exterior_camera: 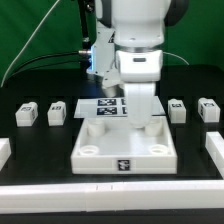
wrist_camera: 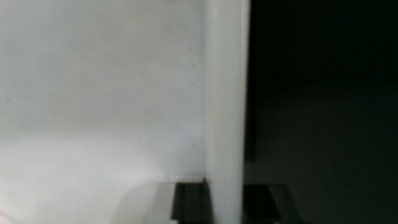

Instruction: Assemble one leg

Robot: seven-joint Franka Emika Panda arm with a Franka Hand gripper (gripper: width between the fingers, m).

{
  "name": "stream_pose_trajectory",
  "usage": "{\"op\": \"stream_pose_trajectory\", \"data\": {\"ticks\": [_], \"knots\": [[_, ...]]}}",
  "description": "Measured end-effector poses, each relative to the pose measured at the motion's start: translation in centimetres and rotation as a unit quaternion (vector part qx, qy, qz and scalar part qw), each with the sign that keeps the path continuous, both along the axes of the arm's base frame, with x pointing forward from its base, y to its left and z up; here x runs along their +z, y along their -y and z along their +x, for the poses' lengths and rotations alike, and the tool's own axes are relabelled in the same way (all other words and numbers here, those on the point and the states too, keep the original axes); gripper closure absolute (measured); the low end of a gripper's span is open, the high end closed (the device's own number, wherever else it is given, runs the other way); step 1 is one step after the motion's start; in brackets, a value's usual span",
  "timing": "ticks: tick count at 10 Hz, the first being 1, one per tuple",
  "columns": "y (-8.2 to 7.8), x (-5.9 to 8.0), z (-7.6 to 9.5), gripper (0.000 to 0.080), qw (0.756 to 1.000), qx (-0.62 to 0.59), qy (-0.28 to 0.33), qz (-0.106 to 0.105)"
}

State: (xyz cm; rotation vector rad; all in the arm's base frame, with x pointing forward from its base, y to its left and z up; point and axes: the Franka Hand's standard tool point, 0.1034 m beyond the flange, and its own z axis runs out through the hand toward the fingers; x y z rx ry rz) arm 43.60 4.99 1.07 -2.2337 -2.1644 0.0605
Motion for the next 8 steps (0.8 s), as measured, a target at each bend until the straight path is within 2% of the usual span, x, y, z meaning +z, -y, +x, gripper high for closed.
{"op": "stream_pose_trajectory", "data": {"ticks": [4, 8], "knots": [[-3.1, 0.0, 3.2, 0.0735, 1.000, 0.016, 0.016, 0.010], [-3.8, 0.0, 4.6, 0.0736, 0.999, 0.019, 0.024, 0.014]]}}
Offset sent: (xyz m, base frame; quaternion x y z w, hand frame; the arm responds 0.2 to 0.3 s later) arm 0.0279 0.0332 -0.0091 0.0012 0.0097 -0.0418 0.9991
